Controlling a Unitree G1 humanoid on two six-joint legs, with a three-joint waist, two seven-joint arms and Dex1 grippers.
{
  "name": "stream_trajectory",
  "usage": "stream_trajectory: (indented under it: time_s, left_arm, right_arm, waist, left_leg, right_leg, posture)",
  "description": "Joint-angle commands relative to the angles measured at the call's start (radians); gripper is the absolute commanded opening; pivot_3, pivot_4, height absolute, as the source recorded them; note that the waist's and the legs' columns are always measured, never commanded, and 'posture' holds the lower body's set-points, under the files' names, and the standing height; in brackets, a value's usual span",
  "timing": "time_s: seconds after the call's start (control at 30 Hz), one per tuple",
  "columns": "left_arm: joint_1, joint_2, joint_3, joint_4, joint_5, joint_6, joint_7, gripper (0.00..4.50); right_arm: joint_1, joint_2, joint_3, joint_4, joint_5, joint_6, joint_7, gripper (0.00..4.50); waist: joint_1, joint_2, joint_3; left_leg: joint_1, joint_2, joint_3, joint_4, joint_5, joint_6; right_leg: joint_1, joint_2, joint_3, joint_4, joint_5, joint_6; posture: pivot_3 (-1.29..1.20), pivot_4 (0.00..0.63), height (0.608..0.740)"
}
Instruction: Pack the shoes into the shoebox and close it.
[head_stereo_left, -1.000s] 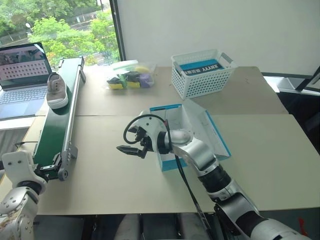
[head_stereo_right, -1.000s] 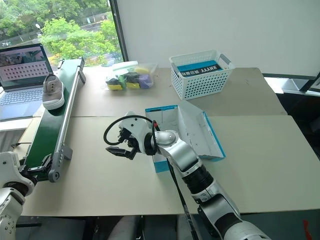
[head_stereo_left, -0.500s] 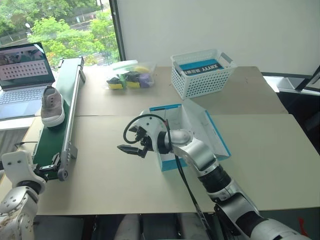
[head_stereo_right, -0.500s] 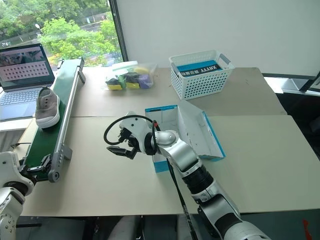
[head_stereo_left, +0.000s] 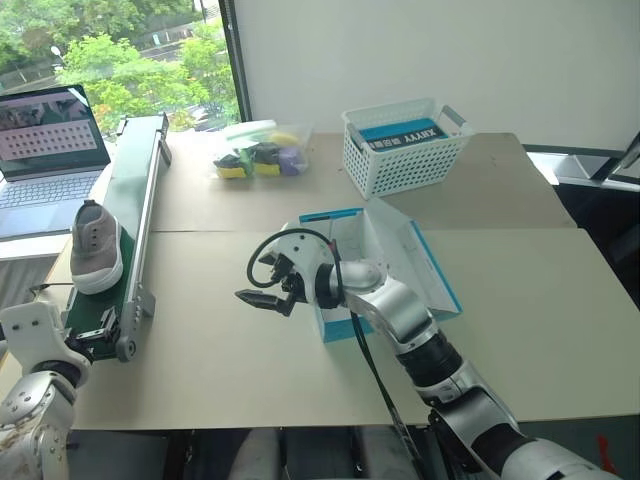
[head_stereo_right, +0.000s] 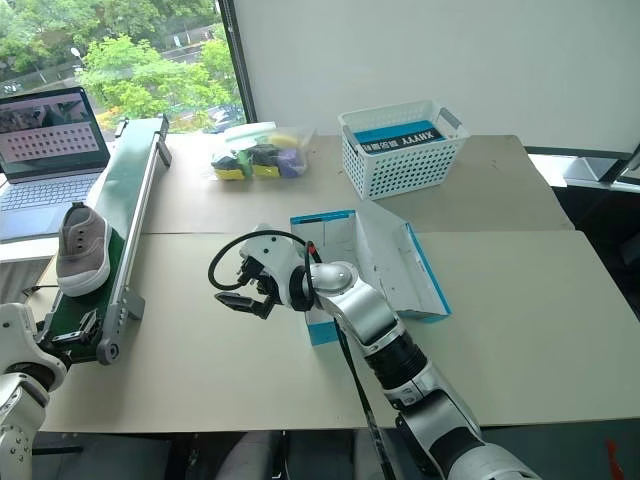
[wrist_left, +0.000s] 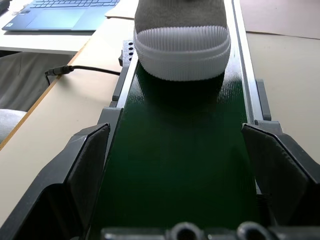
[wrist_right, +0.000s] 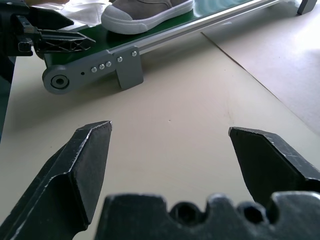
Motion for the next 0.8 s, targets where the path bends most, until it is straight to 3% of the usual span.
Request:
stream_trajectory:
  time_s: [0.03, 0.37, 0.53, 0.63, 0.8]
  left_arm:
    - [-0.035, -0.022, 0.041, 0.020, -0.037, -0.003, 0.023, 4.50]
    - [-0.108, -0.135, -0.036, -0.008, -0.095, 0.027, 0.081, 4.50]
    - [-0.104, -0.136, -0.035, -0.024, -0.091, 0.030, 0.092, 3.10]
    - [-0.103, -0.122, -0.030, -0.018, -0.085, 0.031, 0.092, 2.55]
    - [-0.114, -0.120, -0.026, -0.024, -0.082, 0.010, 0.098, 2.32]
  right_arm:
    - [-0.002, 0.006, -0.022, -0.045, 0.003, 0.004, -0.007, 4.44]
    - [-0.001, 0.017, -0.037, -0.044, 0.008, 0.011, -0.022, 4.44]
    - [-0.003, 0.030, -0.060, -0.052, 0.029, 0.030, -0.033, 4.50]
    - [-0.003, 0.029, -0.060, -0.053, 0.024, 0.034, -0.038, 4.50]
    - [-0.004, 0.028, -0.059, -0.047, 0.016, 0.028, -0.045, 4.50]
  waist:
    - [0.000, 0.000, 0.000]
    - [0.009, -0.001, 0.000]
    - [0.023, -0.001, 0.000]
    - [0.028, -0.001, 0.000]
    - [0.028, -0.001, 0.000]
  left_leg:
    - [0.000, 0.000, 0.000, 0.000, 0.000, 0.000]
    - [0.000, 0.000, 0.000, 0.000, 0.000, 0.000]
    - [0.000, -0.001, 0.000, 0.000, 0.001, -0.002]
    - [0.000, -0.001, 0.001, 0.000, 0.001, -0.002]
    - [0.001, -0.001, 0.003, 0.000, 0.002, -0.003]
  right_leg:
    - [0.000, 0.000, 0.000, 0.000, 0.000, 0.000]
    - [0.001, 0.000, 0.000, 0.001, 0.000, 0.000]
    - [0.001, 0.000, 0.000, 0.001, 0.001, 0.001]
    - [0.001, 0.000, -0.001, 0.001, 0.001, 0.001]
    - [0.002, 0.000, -0.001, 0.001, 0.001, 0.001]
  posture:
    - [0.00, 0.150, 0.739]
    - [0.00, 0.150, 0.739]
    - [0.00, 0.150, 0.739]
    - [0.00, 0.150, 0.739]
    - [0.00, 0.150, 0.739]
